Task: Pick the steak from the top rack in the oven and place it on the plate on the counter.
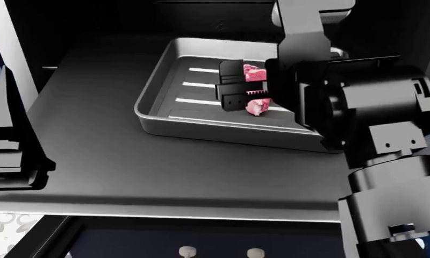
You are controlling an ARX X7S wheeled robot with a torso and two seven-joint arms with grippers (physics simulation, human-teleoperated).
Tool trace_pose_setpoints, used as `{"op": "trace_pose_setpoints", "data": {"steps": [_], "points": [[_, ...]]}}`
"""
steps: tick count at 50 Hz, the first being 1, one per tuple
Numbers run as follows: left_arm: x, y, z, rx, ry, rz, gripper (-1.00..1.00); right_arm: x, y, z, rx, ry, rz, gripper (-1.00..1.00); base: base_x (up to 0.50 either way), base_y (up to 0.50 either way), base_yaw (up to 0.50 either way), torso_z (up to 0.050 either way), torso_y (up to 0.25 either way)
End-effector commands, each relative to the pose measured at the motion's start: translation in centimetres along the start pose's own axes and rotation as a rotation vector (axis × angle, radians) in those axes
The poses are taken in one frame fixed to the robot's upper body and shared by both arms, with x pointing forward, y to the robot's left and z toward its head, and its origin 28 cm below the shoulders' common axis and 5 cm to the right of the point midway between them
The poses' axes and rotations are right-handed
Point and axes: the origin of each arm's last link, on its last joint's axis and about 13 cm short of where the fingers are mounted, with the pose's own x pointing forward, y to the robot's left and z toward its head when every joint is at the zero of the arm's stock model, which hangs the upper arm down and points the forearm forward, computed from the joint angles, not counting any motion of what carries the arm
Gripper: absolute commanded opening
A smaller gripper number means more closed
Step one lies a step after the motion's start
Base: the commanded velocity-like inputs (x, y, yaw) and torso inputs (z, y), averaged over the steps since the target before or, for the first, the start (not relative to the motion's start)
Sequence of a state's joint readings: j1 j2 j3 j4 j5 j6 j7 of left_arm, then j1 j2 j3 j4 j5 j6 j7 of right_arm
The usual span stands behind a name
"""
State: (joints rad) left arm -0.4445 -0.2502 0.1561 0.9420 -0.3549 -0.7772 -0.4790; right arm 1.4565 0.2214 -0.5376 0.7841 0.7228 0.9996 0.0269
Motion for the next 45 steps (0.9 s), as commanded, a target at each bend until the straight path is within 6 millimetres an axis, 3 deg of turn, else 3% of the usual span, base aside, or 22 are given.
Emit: {"op": "trace_pose_setpoints", "data": {"steps": [1, 45], "points": [[0.0, 0.0, -0.1, -0.002, 0.003, 0.0, 1.0, 0.3, 0.0, -0.4, 0.004, 0.009, -0.003, 1.0, 0.0, 0.0, 0.0, 0.0, 0.0], [-0.1, 0.1, -1.4, -0.019, 0.016, -0.006, 1.0, 2.0, -0.1, -0.9, -0.01, 0.048, -0.017, 1.0, 0.0, 0.0, 0.0, 0.0, 0.0]]}}
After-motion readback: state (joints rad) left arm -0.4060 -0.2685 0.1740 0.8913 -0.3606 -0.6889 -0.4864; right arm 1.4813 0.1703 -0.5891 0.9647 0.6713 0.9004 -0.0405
